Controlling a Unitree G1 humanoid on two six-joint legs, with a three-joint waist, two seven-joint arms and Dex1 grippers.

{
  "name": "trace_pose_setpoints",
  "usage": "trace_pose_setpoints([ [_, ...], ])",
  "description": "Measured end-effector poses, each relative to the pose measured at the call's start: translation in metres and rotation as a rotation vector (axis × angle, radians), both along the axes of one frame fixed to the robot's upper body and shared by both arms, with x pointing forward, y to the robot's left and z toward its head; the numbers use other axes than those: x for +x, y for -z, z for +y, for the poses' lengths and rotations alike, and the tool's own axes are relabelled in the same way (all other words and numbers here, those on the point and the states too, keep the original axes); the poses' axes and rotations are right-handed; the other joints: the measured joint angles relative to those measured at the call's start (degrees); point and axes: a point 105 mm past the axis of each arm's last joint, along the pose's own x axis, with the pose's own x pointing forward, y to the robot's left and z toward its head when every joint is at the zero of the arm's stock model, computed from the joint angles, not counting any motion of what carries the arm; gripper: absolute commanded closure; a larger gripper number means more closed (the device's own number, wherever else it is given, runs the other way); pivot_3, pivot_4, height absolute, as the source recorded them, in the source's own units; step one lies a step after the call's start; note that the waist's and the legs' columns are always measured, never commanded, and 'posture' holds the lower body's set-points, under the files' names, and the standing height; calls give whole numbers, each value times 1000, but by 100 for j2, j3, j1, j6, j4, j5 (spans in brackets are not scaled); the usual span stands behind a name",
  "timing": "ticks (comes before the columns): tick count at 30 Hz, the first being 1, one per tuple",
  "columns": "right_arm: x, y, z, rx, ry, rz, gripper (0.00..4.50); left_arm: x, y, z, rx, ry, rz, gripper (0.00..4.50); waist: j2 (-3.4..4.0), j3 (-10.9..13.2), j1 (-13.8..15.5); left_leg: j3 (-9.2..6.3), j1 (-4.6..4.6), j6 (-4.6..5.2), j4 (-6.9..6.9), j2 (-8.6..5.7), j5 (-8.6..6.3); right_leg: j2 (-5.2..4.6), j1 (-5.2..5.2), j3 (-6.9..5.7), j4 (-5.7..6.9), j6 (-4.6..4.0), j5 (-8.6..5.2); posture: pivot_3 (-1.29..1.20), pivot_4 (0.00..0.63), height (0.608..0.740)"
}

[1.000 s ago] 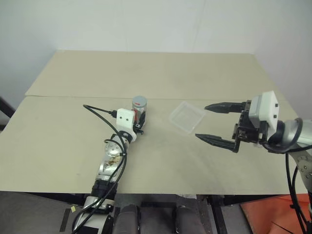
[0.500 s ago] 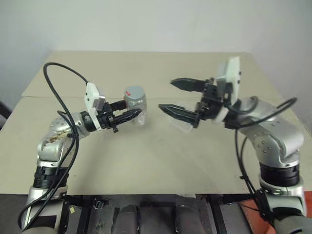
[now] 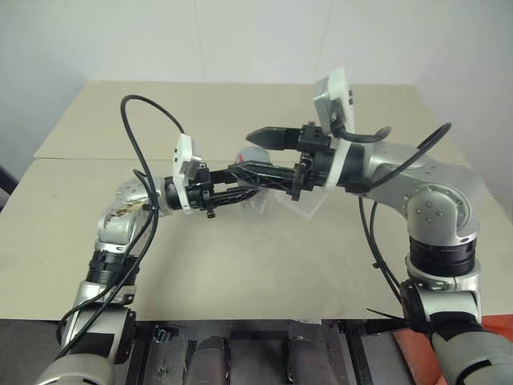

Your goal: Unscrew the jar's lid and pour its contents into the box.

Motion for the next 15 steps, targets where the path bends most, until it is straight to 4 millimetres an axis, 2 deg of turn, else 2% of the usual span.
trace_pose_setpoints([
  [15,8,8,2,-54,23,16,0,1,-1,-3,9,10,-26,2648,0,0,-4,-6,-5,0,0,0,0,0,-7,1,1,0,0,0,150,740],
])
